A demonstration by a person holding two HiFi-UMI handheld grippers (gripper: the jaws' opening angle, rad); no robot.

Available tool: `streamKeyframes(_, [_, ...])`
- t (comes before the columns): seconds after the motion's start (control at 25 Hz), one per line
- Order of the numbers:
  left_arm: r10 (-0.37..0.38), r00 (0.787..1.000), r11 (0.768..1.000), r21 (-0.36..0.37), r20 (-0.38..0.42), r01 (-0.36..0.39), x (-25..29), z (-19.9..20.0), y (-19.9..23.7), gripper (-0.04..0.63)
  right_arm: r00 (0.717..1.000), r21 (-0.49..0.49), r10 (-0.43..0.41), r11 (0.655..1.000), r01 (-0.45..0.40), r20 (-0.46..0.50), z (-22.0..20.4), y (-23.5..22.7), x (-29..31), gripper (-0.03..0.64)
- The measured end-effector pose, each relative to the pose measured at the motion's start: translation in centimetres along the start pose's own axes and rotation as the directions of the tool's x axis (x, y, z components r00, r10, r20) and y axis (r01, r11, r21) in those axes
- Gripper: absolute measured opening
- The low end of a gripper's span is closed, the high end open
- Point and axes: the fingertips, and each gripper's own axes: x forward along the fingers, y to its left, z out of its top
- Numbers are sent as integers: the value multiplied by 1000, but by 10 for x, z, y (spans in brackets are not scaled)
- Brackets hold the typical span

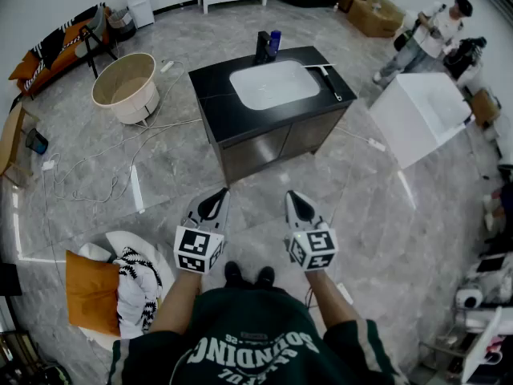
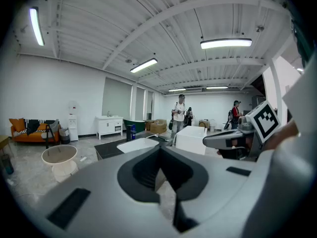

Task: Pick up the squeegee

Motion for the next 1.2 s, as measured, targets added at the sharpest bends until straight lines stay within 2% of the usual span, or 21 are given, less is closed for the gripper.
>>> streamKeyframes(0.2, [-10, 1000, 1000, 1, -9, 10, 2, -4, 7, 2, 1000, -25, 0, 1000, 0, 5, 2, 4, 2, 0])
streamKeyframes(0.4, [-52, 999, 999, 8, -13, 52, 14, -5, 5, 2, 998, -10, -59, 998, 59, 0, 0, -7, 3, 0])
streamKeyframes(0.84, [-200, 979, 978, 49, -28, 201, 53, -3, -20, 2, 971, 59, -240, 969, 239, 1, -9, -57, -20, 0])
streamKeyframes(1.2, [-266, 963, 961, 69, -46, 269, 118, 12, -43, 2, 955, 104, -296, 950, 296, -16, -13, -113, -16, 0])
